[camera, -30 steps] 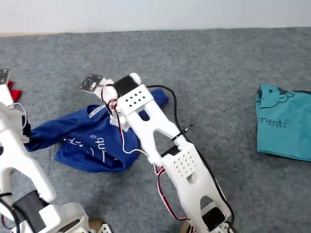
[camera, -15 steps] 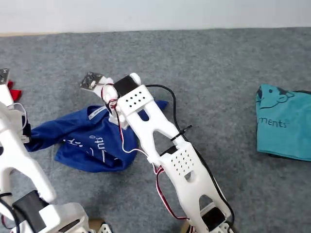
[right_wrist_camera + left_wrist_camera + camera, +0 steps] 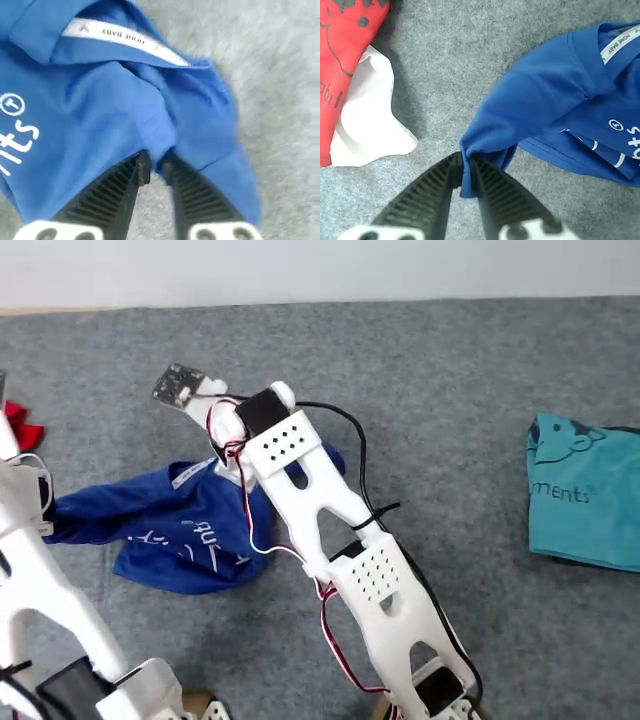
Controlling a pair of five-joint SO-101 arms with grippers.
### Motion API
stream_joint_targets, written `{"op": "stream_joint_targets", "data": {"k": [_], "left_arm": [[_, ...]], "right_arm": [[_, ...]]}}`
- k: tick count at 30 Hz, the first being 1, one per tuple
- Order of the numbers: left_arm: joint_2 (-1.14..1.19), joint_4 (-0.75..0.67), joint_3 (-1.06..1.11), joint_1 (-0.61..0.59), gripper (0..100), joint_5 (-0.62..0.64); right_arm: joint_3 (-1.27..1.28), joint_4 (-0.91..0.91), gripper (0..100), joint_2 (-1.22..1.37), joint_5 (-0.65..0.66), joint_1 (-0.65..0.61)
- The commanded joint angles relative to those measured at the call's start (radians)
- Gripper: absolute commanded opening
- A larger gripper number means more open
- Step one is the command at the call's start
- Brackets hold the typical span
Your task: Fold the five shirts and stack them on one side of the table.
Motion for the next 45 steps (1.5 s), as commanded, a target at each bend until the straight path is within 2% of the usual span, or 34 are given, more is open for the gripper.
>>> {"op": "stream_joint_targets", "data": {"k": [1,16,22,25,31,34,40,45], "left_arm": [[-0.046,0.009,-0.004,0.000,0,0.002],[-0.044,0.009,-0.004,0.000,0,0.002],[-0.044,0.009,-0.004,0.000,0,0.002],[-0.044,0.009,-0.004,0.000,0,0.002],[-0.043,0.009,-0.002,0.000,0,0.002],[-0.043,0.009,-0.002,0.002,0,0.002],[-0.049,0.009,-0.002,0.002,0,0.002],[-0.043,0.009,-0.002,0.002,0,0.002]], "right_arm": [[0.005,0.042,19.8,-0.030,0.000,0.013],[0.005,-0.021,19.5,0.033,0.005,0.005],[0.003,-0.067,4.3,0.054,0.006,0.005],[-0.049,-0.048,1.0,0.035,0.006,0.007],[-0.219,0.039,1.0,-0.028,0.006,0.007],[-0.213,0.041,1.6,-0.047,0.006,0.016],[-0.101,0.041,18.8,-0.058,-0.009,0.035],[-0.100,0.038,19.1,-0.048,-0.017,0.018]]}}
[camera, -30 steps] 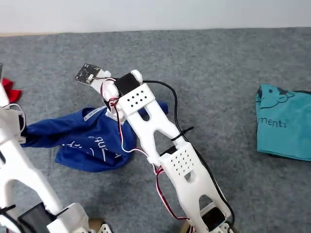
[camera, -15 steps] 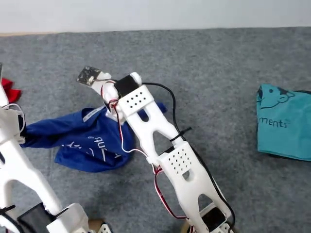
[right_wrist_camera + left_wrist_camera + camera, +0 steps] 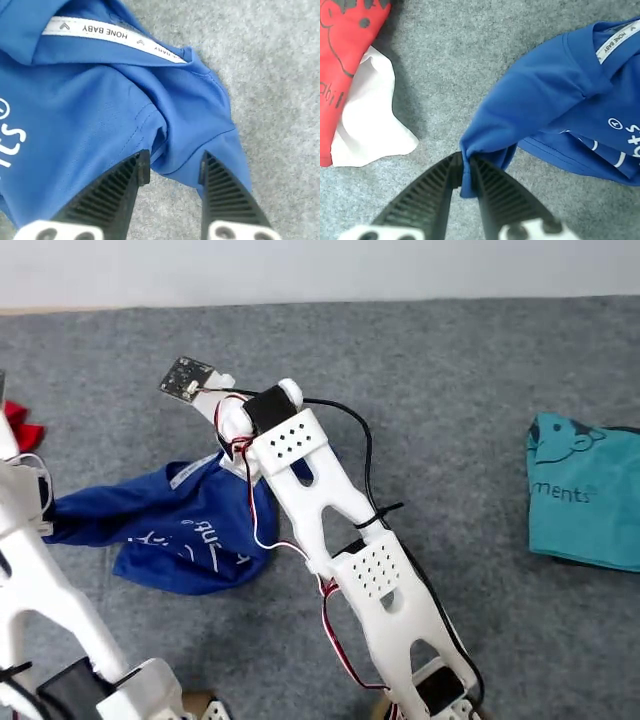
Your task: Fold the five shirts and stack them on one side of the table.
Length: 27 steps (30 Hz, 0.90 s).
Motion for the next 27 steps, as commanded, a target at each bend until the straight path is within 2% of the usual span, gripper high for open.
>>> {"op": "stream_joint_targets", "data": {"k": [1,12,17,22,27], "left_arm": [[-0.040,0.009,-0.002,0.002,0,0.002],[-0.040,0.009,-0.002,0.002,0,0.002],[-0.040,0.008,-0.002,0.002,0,0.005],[-0.038,0.006,-0.001,0.002,0,0.005],[-0.038,0.006,-0.001,0.002,0,0.005]], "right_arm": [[-0.003,0.035,19.1,-0.081,-0.011,-0.013],[-0.005,-0.061,18.4,0.010,-0.008,-0.036],[-0.002,-0.085,7.5,0.041,0.058,-0.041],[-0.006,-0.082,6.4,0.047,0.061,-0.042],[-0.094,-0.025,1.0,-0.005,0.060,-0.041]]}}
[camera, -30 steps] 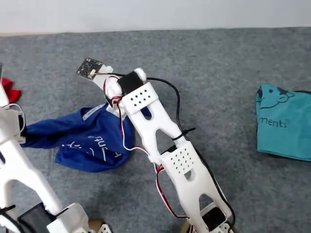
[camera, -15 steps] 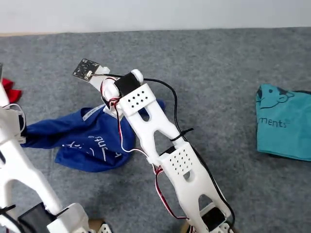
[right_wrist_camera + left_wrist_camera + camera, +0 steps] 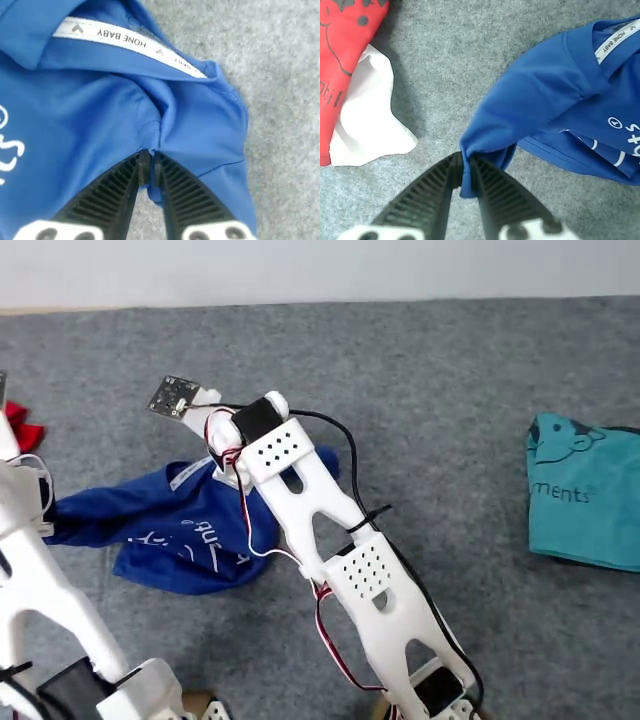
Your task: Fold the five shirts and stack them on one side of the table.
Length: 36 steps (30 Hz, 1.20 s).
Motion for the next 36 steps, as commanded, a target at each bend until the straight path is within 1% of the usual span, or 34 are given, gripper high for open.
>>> {"op": "stream_joint_targets", "data": {"k": [1,6,14,17,20,26,32,36], "left_arm": [[-0.038,0.008,-0.007,0.002,0,0.005],[-0.040,0.009,-0.007,0.002,0,0.005],[-0.046,0.009,-0.008,0.002,0,0.005],[-0.046,0.009,-0.008,0.002,0,0.005],[-0.043,0.009,-0.008,0.002,0,0.005],[-0.040,0.006,-0.008,0.003,0,0.005],[-0.040,0.009,-0.007,0.003,0,0.005],[-0.038,0.006,0.002,0.003,0,0.006]], "right_arm": [[-0.104,0.041,1.1,-0.090,0.006,-0.005],[-0.195,0.091,1.1,-0.170,0.003,0.013],[-0.199,0.093,1.1,-0.363,0.003,0.117],[-0.181,0.094,1.1,-0.401,0.002,0.157],[-0.087,0.093,1.3,-0.414,-0.028,0.162],[0.043,0.090,2.5,-0.406,-0.057,0.071],[0.210,0.064,17.1,-0.403,-0.123,-0.021],[0.334,-0.024,17.7,-0.403,-0.204,-0.070]]}}
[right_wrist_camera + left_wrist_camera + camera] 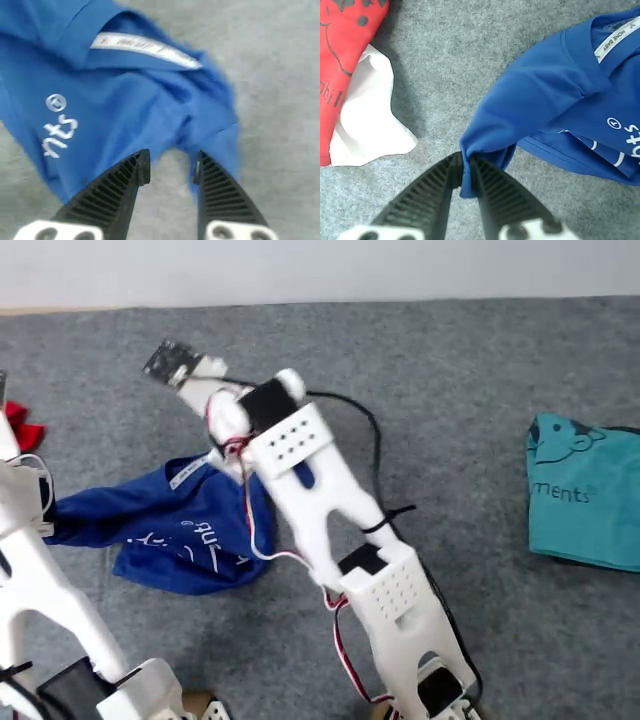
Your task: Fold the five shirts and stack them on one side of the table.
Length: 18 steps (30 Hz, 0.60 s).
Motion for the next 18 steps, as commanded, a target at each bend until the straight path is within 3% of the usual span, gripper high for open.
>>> {"op": "stream_joint_targets", "data": {"k": [1,18], "left_arm": [[-0.040,0.005,0.015,0.003,0,0.006],[-0.048,-0.012,0.111,-0.002,0,0.006]], "right_arm": [[0.074,-0.084,17.7,-0.053,-0.078,-0.039],[0.098,-0.251,16.2,0.202,-0.103,-0.030]]}}
